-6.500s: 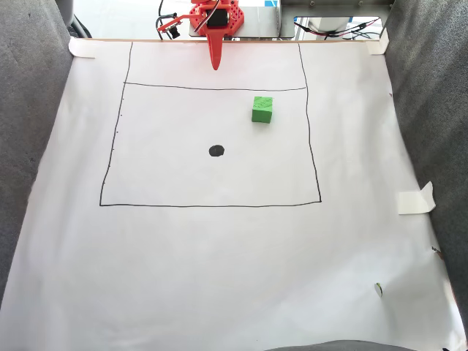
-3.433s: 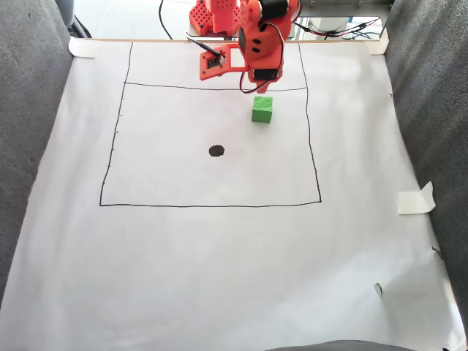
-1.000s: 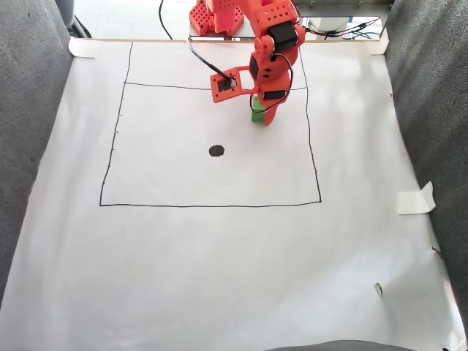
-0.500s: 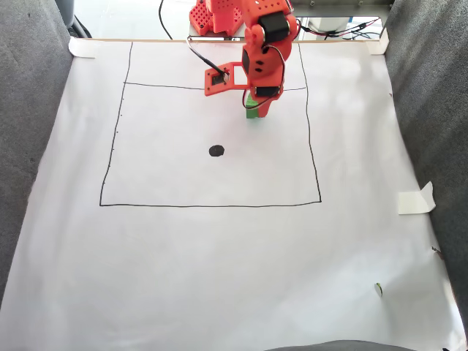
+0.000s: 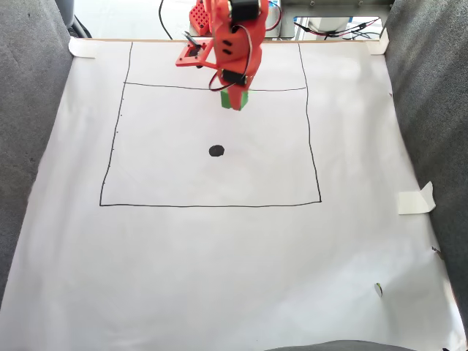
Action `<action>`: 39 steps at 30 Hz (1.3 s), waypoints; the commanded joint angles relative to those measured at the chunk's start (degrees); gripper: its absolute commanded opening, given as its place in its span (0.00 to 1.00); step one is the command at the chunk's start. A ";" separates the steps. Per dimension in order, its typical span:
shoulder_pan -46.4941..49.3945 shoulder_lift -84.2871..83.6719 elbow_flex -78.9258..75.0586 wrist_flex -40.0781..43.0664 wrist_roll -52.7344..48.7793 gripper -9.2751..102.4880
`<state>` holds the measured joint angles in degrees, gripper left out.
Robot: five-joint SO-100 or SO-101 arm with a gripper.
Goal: Grasp the colored block, Place it on the black dot, and then return the arm to the default position.
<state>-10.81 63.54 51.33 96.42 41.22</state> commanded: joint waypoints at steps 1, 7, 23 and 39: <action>1.14 -1.58 -6.15 0.00 -0.53 0.08; 3.16 -7.82 -14.33 0.62 -2.37 0.08; 8.79 -26.02 -40.61 2.37 -5.10 0.08; 6.42 -34.63 -42.28 -1.32 -5.10 0.08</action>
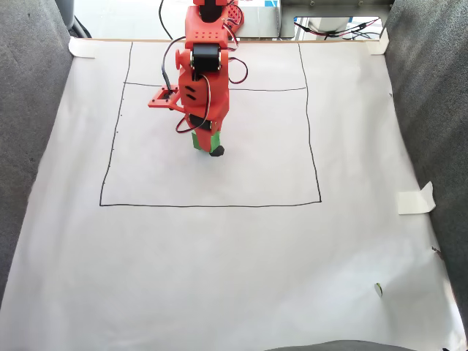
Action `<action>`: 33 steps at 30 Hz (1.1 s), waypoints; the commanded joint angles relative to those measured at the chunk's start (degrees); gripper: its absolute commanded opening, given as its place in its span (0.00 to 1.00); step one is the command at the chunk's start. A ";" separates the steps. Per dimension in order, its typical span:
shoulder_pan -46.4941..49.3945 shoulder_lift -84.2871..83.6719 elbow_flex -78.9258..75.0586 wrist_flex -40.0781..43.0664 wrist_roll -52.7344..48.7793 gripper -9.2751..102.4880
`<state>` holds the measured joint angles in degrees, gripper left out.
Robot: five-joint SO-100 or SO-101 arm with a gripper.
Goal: Grasp the colored block, Place it on the black dot, and then return the arm to the default position.
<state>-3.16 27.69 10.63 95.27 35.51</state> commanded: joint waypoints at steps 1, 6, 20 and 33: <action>-1.32 1.23 -1.49 -0.35 0.88 0.08; -2.11 1.23 -1.85 -0.62 1.14 0.08; -1.32 1.14 -2.20 -2.02 1.41 0.08; 0.62 0.26 -2.20 -4.57 0.79 0.08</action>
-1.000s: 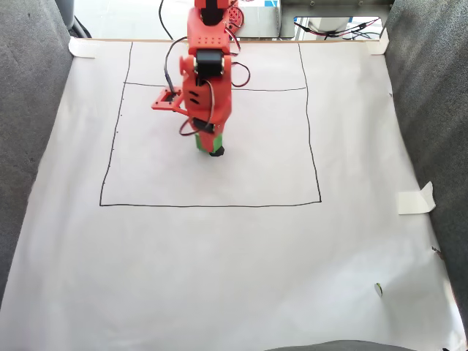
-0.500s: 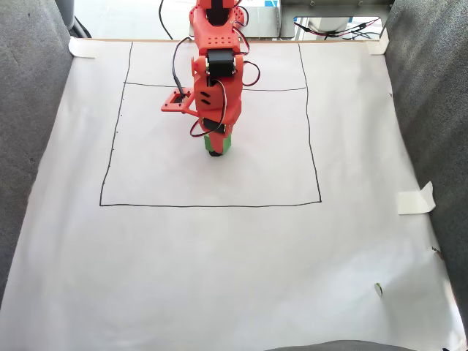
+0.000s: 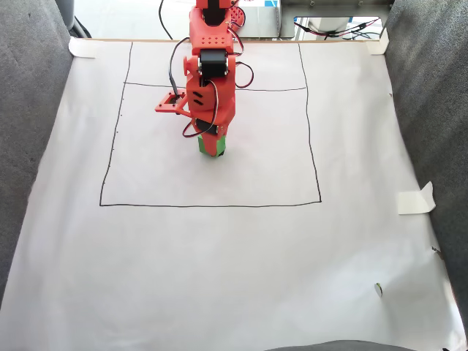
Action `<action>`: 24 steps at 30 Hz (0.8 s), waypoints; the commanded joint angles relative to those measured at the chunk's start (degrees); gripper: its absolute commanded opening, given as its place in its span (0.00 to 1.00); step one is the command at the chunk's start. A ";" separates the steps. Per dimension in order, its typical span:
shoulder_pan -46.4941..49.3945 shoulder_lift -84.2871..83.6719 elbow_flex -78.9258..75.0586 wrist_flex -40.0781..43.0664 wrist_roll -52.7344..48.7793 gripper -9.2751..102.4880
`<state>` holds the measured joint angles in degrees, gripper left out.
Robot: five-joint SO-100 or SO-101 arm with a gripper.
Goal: Grasp the colored block, Place it on the black dot, and then return the arm to the default position.
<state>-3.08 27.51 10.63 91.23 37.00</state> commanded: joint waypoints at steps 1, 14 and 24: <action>0.62 0.35 -2.20 -0.70 -0.88 0.08; -0.35 1.23 -1.32 -0.26 -1.76 0.08; -0.97 2.11 -1.23 0.70 -0.70 0.08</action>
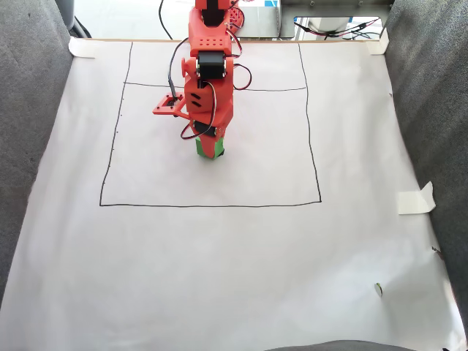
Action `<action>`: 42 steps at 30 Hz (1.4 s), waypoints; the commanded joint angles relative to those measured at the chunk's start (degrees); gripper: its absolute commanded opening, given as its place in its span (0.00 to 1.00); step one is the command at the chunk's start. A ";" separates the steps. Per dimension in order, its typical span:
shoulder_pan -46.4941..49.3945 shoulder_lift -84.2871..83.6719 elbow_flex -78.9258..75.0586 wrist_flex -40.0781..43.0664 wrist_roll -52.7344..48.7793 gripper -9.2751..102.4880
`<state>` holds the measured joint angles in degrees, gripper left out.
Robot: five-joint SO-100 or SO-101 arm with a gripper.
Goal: Grasp the colored block, Place it on the black dot, and then return the arm to the default position.
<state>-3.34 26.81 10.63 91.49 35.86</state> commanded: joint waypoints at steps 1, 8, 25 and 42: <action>-0.88 2.81 -1.23 0.70 0.53 0.08; -1.85 3.25 -0.18 1.76 1.14 0.08; -1.58 2.55 1.14 1.58 0.09 0.08; -0.70 12.92 12.57 -1.05 -1.14 0.28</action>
<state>-4.83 34.54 22.85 90.88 35.33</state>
